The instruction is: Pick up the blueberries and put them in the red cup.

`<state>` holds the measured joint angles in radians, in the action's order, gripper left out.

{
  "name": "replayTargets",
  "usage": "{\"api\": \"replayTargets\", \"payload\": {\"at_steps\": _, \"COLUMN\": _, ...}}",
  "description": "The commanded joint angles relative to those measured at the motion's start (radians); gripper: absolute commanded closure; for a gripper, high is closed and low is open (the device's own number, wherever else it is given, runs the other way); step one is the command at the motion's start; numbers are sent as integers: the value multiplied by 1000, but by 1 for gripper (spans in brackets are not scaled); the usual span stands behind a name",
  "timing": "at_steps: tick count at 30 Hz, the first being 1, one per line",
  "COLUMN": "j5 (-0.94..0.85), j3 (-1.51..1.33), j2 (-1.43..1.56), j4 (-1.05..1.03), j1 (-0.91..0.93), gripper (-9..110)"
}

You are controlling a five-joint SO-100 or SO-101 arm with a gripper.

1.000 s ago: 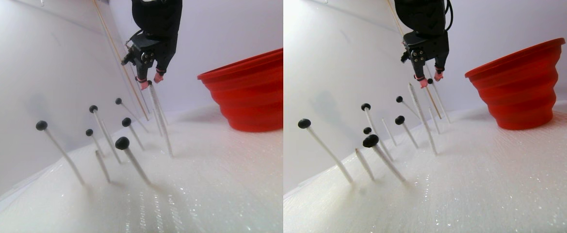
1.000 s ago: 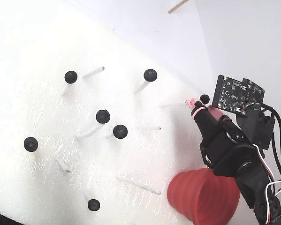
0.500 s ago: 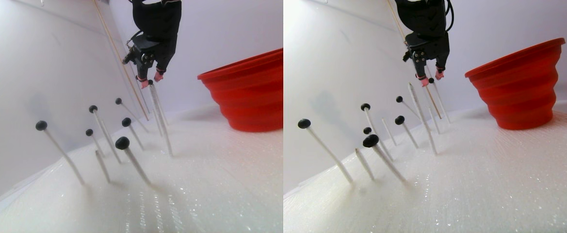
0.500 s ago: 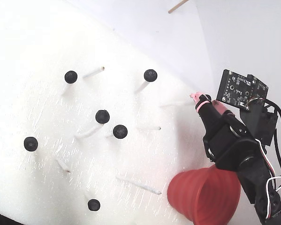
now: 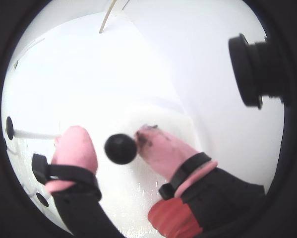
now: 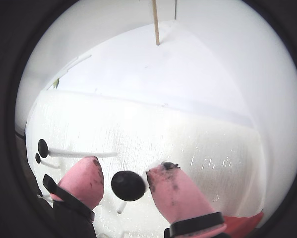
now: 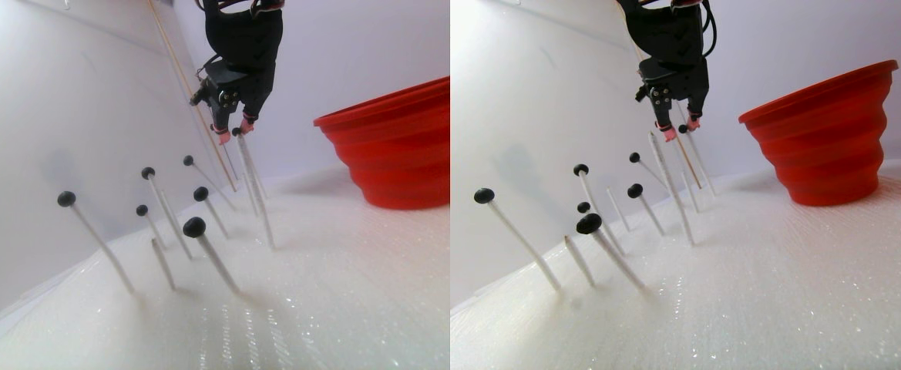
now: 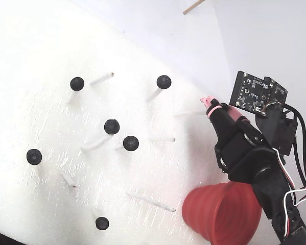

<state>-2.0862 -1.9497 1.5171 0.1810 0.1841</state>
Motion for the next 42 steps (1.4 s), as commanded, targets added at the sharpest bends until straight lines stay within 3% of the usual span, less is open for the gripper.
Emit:
{"api": "replayTargets", "payload": {"at_steps": 1, "j5": 8, "j3": 61, "j2": 25, "j4": 46, "j1": -58, "gripper": 84}}
{"api": "replayTargets", "payload": {"at_steps": 42, "j5": -9, "j3": 17, "j2": 84, "j4": 28, "j1": -44, "gripper": 91}}
